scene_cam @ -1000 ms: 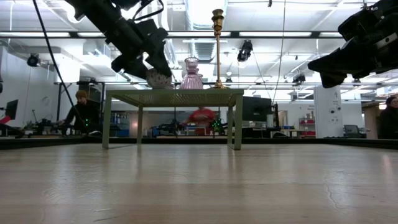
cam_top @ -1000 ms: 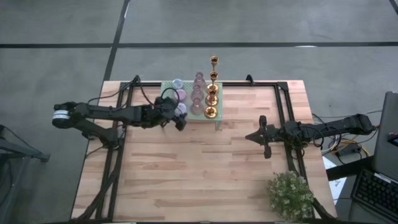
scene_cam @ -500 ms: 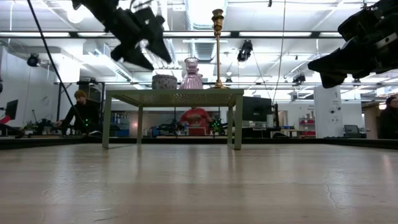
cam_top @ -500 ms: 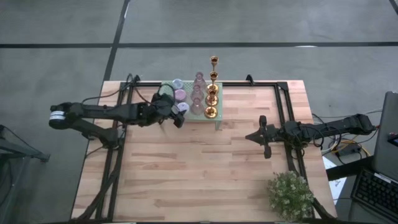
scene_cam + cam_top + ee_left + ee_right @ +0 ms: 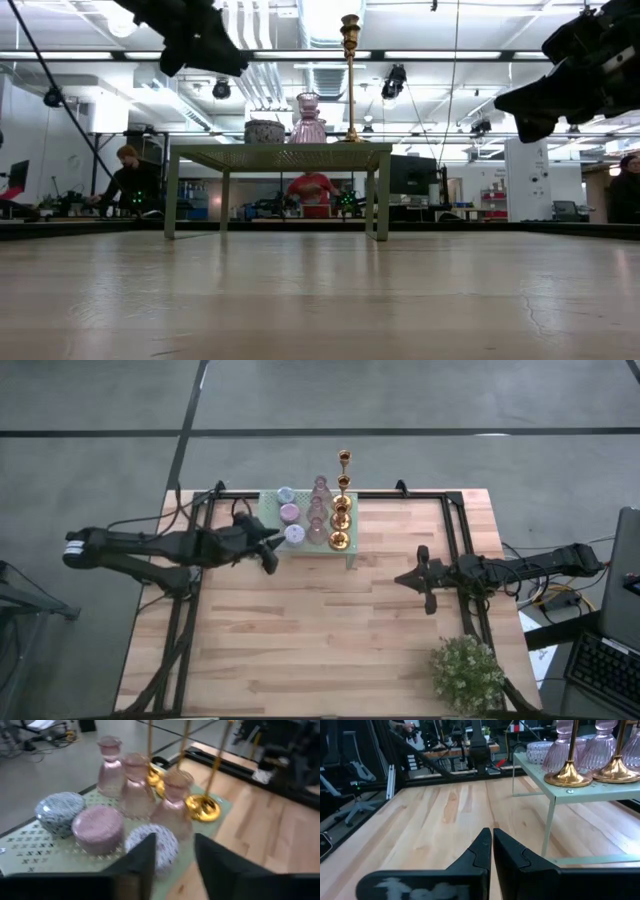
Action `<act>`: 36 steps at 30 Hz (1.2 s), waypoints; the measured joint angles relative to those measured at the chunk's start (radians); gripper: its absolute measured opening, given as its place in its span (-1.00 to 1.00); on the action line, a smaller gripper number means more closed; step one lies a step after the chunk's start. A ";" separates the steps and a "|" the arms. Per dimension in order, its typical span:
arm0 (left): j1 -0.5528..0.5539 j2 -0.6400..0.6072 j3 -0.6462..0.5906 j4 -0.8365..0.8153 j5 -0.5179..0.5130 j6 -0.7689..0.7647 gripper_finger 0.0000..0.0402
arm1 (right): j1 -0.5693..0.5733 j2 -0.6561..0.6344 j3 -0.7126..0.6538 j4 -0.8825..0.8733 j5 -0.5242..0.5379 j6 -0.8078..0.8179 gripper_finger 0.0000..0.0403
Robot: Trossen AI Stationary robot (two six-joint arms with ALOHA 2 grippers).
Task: Pick & Place candle stick holders
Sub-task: Return to Home Position
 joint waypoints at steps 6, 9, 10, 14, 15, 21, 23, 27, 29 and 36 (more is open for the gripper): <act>-0.114 -0.054 -0.128 0.144 0.001 0.092 -0.95 | 0.000 -0.003 0.000 0.001 0.000 0.003 -0.94; -0.175 -0.099 -0.223 0.263 0.037 0.149 -0.94 | 0.000 -0.003 0.000 0.000 0.000 0.001 -0.94; -0.193 -0.119 -0.260 0.301 0.051 0.157 -0.94 | 0.000 -0.005 0.000 0.001 0.000 0.001 -0.94; -0.244 -0.217 -0.427 0.438 0.055 0.181 -0.97 | 0.000 -0.018 0.000 0.000 0.000 0.008 -0.94; -0.251 -0.246 -0.467 0.458 0.055 0.189 -0.98 | 0.000 -0.018 0.000 -0.001 0.000 0.008 -0.94; -0.263 -0.433 -0.641 0.536 0.145 0.207 -0.95 | 0.000 -0.015 0.000 -0.015 0.000 0.022 -0.94; -0.264 -0.492 -0.677 0.536 0.171 0.229 -0.95 | 0.000 -0.015 0.000 -0.015 0.000 0.020 -0.94; -0.263 -0.596 -0.732 0.536 0.174 0.246 -0.95 | 0.000 -0.016 0.000 -0.009 0.000 0.012 -0.94; -0.263 -0.640 -0.752 0.534 0.174 0.255 -0.96 | 0.000 -0.020 0.000 0.015 0.000 0.012 -0.94; -0.263 -0.776 -0.812 0.522 0.174 0.291 -0.96 | 0.000 -0.025 0.000 0.074 0.000 -0.017 -0.94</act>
